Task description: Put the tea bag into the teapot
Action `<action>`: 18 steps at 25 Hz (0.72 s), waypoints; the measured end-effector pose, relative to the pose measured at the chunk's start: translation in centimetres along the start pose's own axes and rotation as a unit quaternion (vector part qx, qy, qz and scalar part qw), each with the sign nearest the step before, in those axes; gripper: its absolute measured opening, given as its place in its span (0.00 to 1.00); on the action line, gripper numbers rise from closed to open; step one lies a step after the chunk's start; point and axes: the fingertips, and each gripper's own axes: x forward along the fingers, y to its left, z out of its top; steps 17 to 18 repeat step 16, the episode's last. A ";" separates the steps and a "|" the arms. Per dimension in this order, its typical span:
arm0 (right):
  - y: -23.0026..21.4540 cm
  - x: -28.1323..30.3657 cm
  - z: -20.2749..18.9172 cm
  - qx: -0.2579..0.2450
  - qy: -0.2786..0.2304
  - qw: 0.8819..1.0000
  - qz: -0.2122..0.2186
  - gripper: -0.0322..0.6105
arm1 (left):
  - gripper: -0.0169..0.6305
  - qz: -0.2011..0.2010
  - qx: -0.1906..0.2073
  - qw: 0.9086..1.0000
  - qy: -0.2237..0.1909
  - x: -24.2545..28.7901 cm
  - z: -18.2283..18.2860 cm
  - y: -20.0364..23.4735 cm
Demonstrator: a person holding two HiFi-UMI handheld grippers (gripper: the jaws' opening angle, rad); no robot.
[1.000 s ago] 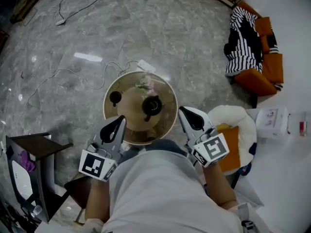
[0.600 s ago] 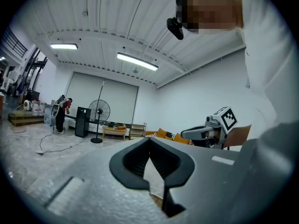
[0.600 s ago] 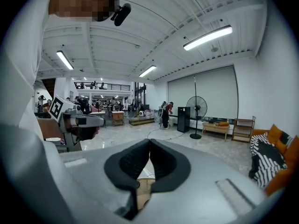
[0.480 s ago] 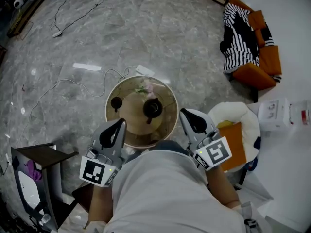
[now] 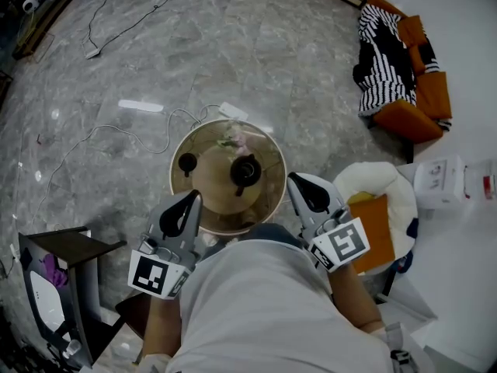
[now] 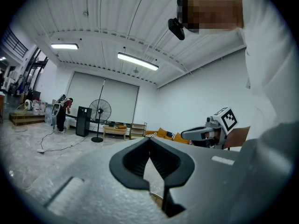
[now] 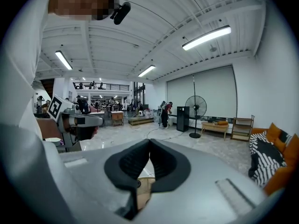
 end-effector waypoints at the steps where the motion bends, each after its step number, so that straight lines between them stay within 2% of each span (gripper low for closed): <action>1: 0.0 0.1 0.0 0.000 0.000 1.000 0.001 0.05 | 0.04 0.002 -0.004 1.000 -0.001 -0.1 0.0 0.1; 4: 0.1 0.2 -0.1 0.002 0.000 1.000 0.004 0.05 | 0.04 0.007 -0.012 1.000 -0.003 -0.2 -0.1 0.3; 18: 0.0 0.2 -0.7 0.006 0.005 1.000 0.017 0.05 | 0.04 0.013 -0.003 1.000 0.005 0.0 -0.4 -0.4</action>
